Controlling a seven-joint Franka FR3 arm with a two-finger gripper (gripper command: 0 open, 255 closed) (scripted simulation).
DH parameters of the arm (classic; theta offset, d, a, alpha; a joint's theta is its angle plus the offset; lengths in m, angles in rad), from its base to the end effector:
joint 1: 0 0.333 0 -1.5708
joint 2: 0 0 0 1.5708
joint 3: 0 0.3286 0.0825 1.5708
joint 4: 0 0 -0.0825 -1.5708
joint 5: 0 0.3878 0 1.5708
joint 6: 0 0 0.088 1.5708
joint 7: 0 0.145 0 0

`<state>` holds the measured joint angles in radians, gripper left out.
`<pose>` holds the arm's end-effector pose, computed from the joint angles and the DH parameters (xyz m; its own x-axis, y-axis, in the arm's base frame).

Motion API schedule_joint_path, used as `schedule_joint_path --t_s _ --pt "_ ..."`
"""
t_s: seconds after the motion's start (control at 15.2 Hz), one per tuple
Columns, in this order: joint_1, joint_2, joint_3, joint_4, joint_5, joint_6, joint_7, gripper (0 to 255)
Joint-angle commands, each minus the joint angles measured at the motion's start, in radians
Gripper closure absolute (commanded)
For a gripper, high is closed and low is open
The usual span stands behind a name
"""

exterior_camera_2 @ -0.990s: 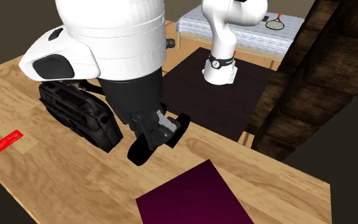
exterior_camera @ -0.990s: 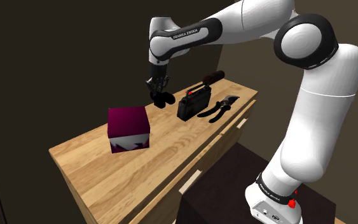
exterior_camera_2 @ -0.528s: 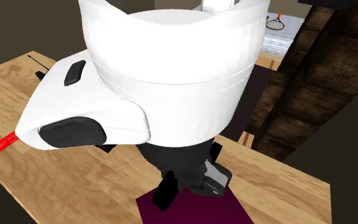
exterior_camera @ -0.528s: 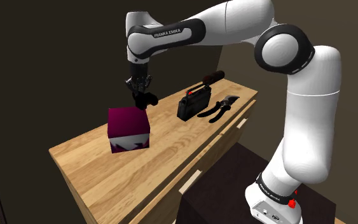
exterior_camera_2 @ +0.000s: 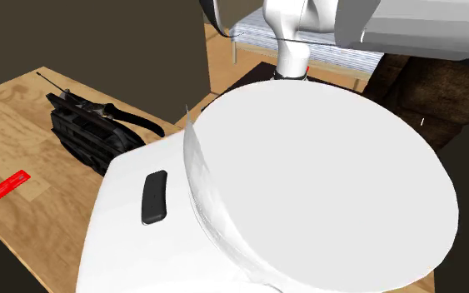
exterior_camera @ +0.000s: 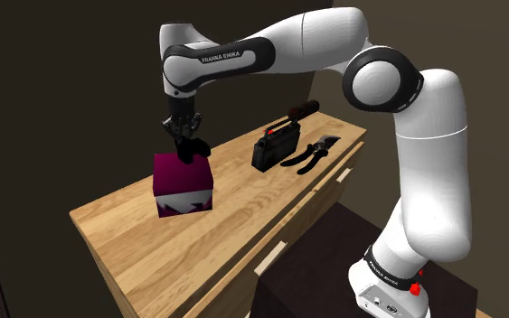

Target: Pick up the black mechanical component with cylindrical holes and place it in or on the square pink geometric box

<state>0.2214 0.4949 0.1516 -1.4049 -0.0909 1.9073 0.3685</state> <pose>0.6718 0.2339 0.3944 0.9997 0.0156 0.0174 0.0155 -0.9998 0.0087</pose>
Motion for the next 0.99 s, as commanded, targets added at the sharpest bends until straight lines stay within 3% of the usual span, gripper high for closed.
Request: schedule_joint_path --t_s 0.0,0.59,0.92 --pt "0.001 0.005 0.0 -0.017 -0.001 0.022 0.003 255" --pt "0.001 0.037 -0.004 -0.089 -0.008 0.126 0.009 255" --pt "0.001 0.04 -0.004 -0.092 -0.009 0.132 0.01 255"
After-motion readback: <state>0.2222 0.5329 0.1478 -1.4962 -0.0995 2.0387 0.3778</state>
